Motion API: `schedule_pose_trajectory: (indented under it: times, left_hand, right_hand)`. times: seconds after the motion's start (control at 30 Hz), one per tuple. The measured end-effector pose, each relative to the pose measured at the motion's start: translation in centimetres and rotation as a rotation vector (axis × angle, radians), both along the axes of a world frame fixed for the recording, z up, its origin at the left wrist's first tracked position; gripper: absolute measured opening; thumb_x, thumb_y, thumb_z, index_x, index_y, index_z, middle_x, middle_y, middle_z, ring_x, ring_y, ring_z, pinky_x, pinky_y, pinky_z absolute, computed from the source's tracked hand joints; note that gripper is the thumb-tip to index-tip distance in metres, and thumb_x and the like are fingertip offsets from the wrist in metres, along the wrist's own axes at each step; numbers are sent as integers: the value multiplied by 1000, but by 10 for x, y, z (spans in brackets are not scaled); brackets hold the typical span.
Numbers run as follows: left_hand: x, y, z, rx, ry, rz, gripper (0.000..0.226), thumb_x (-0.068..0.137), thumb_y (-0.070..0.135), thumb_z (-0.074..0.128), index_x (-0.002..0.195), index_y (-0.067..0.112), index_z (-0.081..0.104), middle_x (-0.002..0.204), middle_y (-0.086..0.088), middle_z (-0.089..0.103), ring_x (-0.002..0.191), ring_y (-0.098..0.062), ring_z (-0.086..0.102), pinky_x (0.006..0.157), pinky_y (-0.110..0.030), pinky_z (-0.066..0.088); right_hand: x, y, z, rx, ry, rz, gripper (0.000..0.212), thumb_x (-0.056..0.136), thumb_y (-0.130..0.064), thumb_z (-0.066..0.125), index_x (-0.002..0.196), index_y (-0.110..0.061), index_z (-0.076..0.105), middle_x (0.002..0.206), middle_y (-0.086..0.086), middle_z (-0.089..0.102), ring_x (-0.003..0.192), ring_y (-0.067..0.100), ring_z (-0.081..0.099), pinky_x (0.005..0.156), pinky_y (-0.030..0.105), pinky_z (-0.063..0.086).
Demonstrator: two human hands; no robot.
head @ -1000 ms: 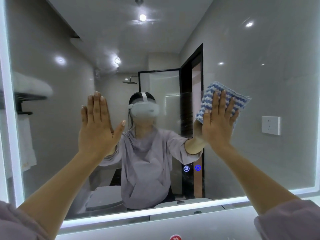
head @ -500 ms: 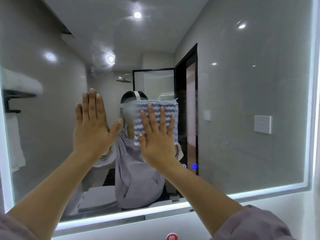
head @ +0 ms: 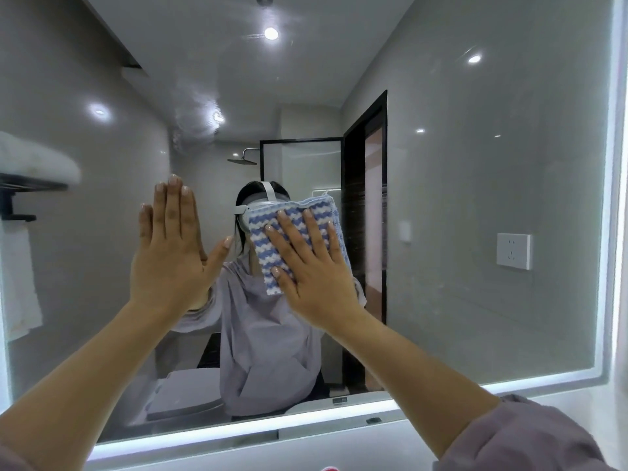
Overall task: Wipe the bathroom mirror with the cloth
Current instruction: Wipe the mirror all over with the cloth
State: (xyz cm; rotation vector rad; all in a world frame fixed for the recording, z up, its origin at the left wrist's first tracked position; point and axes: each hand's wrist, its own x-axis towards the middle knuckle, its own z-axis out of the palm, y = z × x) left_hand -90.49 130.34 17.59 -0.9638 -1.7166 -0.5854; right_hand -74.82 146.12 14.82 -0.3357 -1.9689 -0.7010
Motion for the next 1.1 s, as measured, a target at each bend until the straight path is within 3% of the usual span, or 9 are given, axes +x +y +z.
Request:
schedule_pose_trajectory:
  times: [0.27,0.53,0.93,1.1]
  left_hand:
    - [0,1,2,27,-3,-14,89,90,62,16,151,0,-8,161,-14,-12,149,-26,-11,122,-47,-1]
    - [2,0,2,15,-6,-3,89,90,62,15,151,2,-10,161,-14,-14,149,-25,-14,121,-43,-6]
    - [2,2,2,16,-6,-28,90,90,62,13,150,-1,-10,160,-17,-15,148,-29,-14,121,-46,-5]
    - [-1,4,1,31,-3,-40,90,90,62,14,151,-1,-8,160,-17,-13,149,-29,-13,121,-45,-6]
  right_hand:
    - [58,62,24,27,28,-106,57,101,-44,17,155,-24,12,162,0,6,149,27,2,120,50,8]
    - [111,102,36,-198,191,-195,60,99,-46,7,154,-21,6,162,4,5,149,26,1,120,48,5]
    - [103,84,33,-373,278,-216,60,95,-45,7,150,-27,-9,162,0,-9,147,23,-15,119,44,-9]
    - [77,68,20,-363,317,-182,68,95,-50,4,154,-17,2,162,7,-5,148,30,-10,119,50,-7]
